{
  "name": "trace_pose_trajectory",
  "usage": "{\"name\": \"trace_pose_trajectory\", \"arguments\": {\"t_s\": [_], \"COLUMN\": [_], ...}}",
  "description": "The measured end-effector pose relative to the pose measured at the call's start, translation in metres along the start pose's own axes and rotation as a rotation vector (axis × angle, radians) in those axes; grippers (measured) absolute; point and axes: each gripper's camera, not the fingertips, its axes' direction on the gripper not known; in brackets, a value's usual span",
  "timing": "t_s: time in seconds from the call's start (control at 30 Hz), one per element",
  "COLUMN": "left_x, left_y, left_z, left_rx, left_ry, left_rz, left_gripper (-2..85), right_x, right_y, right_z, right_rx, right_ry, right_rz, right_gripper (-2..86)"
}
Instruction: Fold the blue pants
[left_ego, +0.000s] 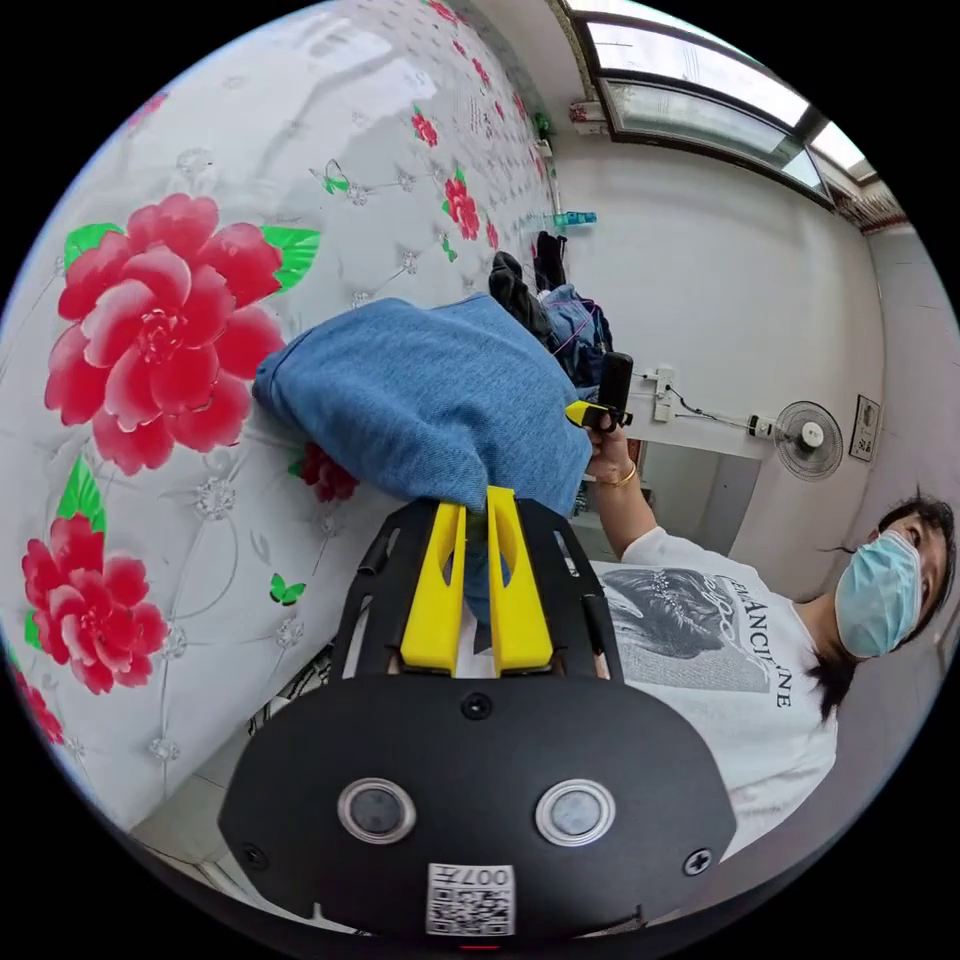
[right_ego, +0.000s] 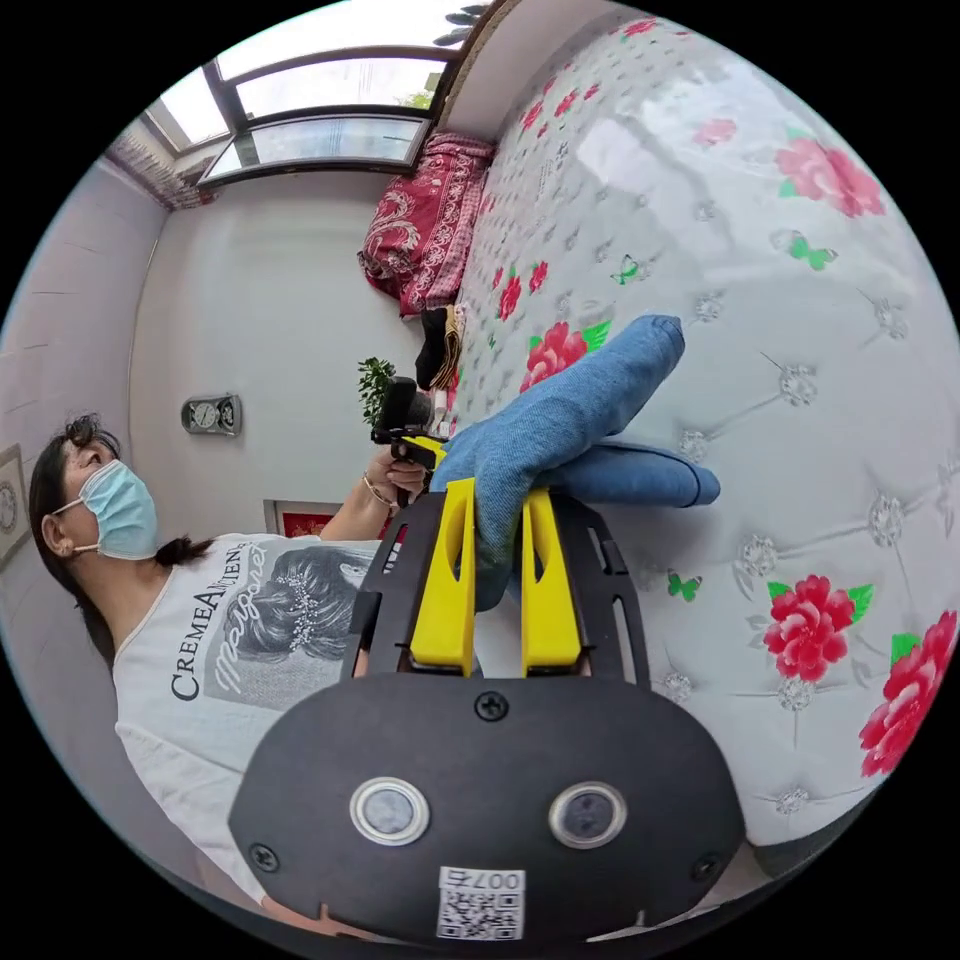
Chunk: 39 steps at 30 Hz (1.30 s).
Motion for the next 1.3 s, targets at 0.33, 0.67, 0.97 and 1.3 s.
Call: {"name": "trace_pose_trajectory", "arguments": {"t_s": [0.33,0.67,0.97,1.3], "left_x": [0.031,0.017,0.005,-0.154], "left_y": [0.144,0.273,0.332,0.334], "left_z": [-0.143,-0.387,-0.549,-0.461], "left_rx": [0.274,0.548,0.83,0.792], "left_ry": [-0.129,-0.424,-0.737,-0.795], "left_rz": [-0.029,-0.079,-0.172,-0.448], "left_gripper": [2.5,0.8,1.2,3.6], "right_x": [-0.149,-0.317,-0.442,-0.339], "right_y": [-0.161,-0.371,-0.525,-0.536], "right_z": [0.185,0.472,0.67,0.809], "right_rx": [-0.252,-0.42,-0.39,-0.592], "right_ry": [0.056,0.054,0.029,0.198], "right_rz": [-0.225,-0.429,-0.639,-0.464], "right_gripper": [1.9,1.7,2.5,4.3]}}
